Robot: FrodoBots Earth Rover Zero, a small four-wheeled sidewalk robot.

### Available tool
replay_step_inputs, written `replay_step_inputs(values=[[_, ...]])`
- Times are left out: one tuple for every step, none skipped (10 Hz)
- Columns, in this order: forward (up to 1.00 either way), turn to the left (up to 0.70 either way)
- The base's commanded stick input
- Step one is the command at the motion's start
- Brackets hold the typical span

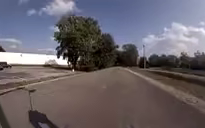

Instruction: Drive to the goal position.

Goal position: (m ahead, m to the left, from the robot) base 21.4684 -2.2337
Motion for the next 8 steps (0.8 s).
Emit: replay_step_inputs(values=[[0.70, 0.00], [0.70, 0.00], [0.70, 0.00], [0.70, 0.00], [0.70, 0.00], [0.70, 0.00], [0.70, 0.00], [0.70, 0.00]])
